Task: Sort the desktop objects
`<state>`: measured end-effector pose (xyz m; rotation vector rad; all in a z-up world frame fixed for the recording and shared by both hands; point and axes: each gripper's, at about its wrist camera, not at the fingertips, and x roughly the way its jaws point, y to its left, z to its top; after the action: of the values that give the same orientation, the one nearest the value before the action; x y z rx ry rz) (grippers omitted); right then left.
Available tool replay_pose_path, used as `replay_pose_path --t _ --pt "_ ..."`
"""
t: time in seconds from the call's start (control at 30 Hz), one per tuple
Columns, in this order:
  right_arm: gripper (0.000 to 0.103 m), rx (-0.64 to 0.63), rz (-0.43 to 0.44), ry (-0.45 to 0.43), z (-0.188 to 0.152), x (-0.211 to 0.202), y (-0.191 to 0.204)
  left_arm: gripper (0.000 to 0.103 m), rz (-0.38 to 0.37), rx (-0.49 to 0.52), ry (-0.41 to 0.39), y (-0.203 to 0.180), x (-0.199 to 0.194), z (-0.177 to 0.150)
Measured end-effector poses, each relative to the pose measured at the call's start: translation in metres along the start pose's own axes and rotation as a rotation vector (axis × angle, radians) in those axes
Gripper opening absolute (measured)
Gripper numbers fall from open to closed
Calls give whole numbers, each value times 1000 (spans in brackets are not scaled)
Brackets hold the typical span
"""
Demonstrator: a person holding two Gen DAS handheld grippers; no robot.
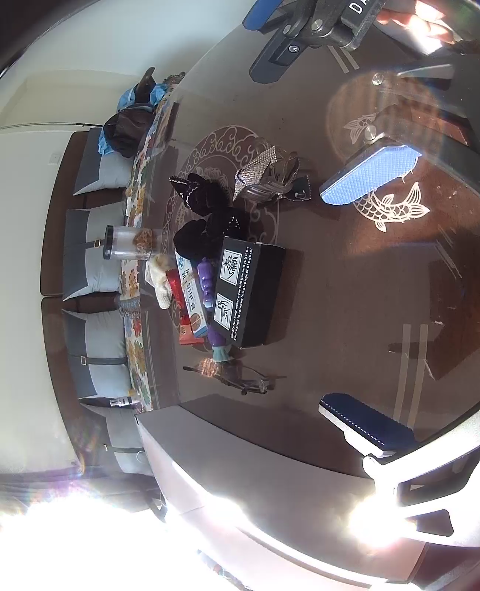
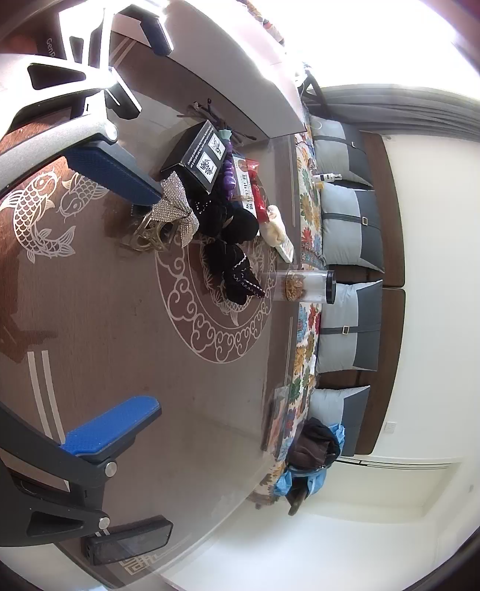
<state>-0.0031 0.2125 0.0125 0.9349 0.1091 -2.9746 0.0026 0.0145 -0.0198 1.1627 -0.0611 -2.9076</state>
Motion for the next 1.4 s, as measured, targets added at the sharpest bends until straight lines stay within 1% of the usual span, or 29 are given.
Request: replay_pose_path --t 0.43,1.23,1.4 --pt "103 -20 9 4 -1 2 4 103 -6 -15 13 4 2 0" --pt "103 -24 24 6 -2 4 7 103 3 8 40 0 11 -4" --pt "103 -22 25 10 -2 5 7 103 -7 21 44 0 12 -5"
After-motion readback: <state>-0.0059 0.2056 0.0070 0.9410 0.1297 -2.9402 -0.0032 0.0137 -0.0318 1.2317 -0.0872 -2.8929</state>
